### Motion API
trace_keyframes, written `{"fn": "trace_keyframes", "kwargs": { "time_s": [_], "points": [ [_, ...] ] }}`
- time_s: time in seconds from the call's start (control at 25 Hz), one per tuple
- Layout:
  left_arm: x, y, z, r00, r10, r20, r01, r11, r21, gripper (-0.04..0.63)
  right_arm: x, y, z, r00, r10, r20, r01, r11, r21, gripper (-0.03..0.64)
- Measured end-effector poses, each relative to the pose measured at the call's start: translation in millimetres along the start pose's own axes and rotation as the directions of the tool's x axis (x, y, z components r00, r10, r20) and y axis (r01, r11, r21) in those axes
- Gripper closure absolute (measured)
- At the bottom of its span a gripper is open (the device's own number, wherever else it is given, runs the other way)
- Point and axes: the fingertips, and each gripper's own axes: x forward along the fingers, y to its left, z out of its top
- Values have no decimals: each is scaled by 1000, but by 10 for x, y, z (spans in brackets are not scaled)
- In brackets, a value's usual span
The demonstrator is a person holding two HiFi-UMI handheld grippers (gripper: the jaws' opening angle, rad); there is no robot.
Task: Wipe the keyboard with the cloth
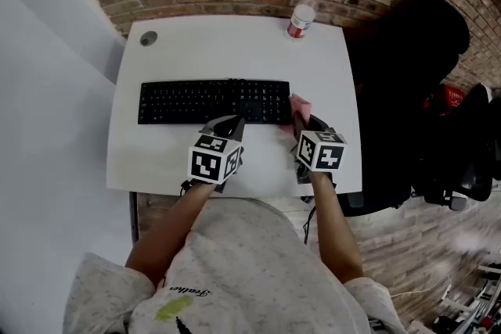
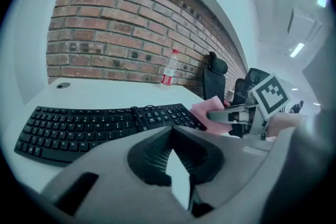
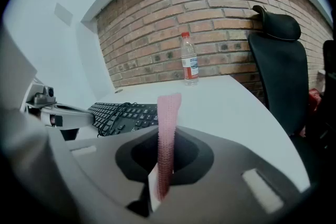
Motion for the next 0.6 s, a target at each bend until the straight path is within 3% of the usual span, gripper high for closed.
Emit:
{"fn": "trace_keyframes", "kwargs": {
  "time_s": [0.6],
  "points": [
    [-103,251,81,994,100,48,-97,993,-65,601,185,-67,184,999,39,-30,-40,998,-44,594]
  ]
}}
